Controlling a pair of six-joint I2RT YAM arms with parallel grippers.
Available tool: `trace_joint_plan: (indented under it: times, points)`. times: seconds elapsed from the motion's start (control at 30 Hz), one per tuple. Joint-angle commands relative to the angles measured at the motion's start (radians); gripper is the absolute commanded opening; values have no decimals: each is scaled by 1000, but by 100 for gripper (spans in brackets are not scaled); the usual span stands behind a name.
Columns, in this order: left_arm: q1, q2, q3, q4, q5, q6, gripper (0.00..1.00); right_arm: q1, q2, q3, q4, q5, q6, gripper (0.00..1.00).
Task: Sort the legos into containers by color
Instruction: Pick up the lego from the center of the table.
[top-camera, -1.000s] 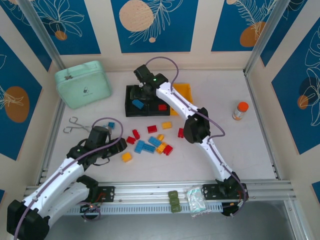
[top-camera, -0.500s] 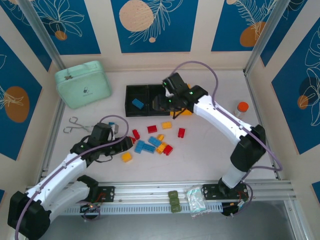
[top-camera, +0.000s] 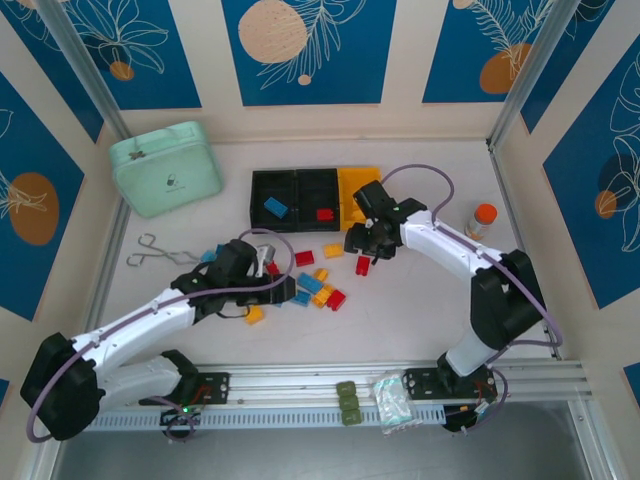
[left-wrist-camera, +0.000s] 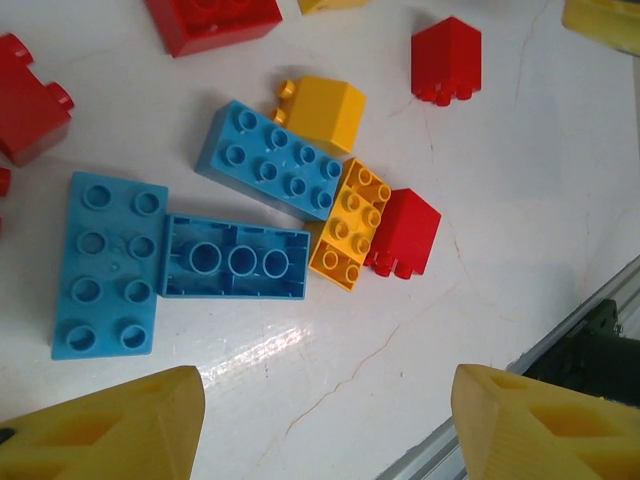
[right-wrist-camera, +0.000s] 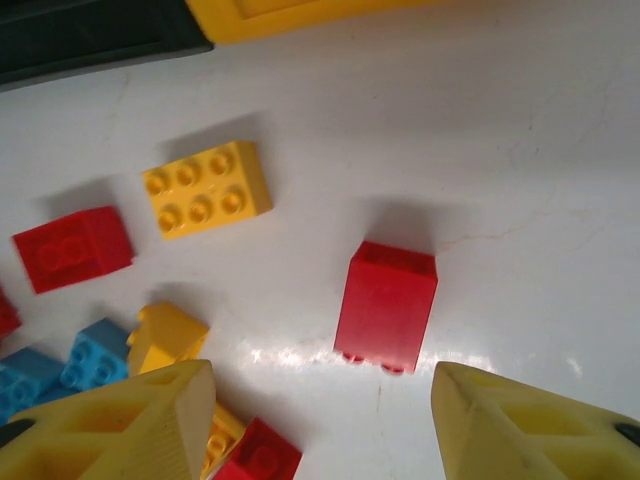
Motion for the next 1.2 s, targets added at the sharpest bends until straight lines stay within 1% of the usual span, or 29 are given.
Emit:
trace_joint_plan:
  times: [0.0, 0.2, 0.27, 0.3, 0.4, 0.53, 0.63, 0.87, 1.07, 1.17]
  points:
    - [-15, 2, 29, 20, -35, 11, 66, -5, 65, -9, 29, 7, 27, 58]
    - [-16, -9, 8, 15, -55, 2, 66, -7, 157, 4, 28, 22, 48, 56]
    - [-17, -8, -1, 16, -59, -1, 66, -6, 171, -6, 42, 18, 49, 53]
    - [-17, -7, -3, 19, -61, -3, 66, -6, 178, -11, 45, 16, 51, 50]
    - [-16, 2, -8, 24, -61, -5, 66, -1, 187, -17, 46, 21, 48, 36]
    - [-16, 18, -4, 37, -61, -3, 66, 7, 167, -9, 32, 36, 36, 25]
    - [-17, 30, 0, 44, -60, -1, 66, 9, 142, 7, 16, 41, 22, 23]
    - [-16, 36, -3, 50, -60, -6, 66, 31, 89, 69, -33, 52, 1, 23]
    - [-17, 18, -6, 39, -76, -9, 66, 49, 83, 183, -67, 48, -35, 23]
    - [-17, 3, -10, 29, -94, -17, 66, 54, 110, 257, -76, 40, -56, 23]
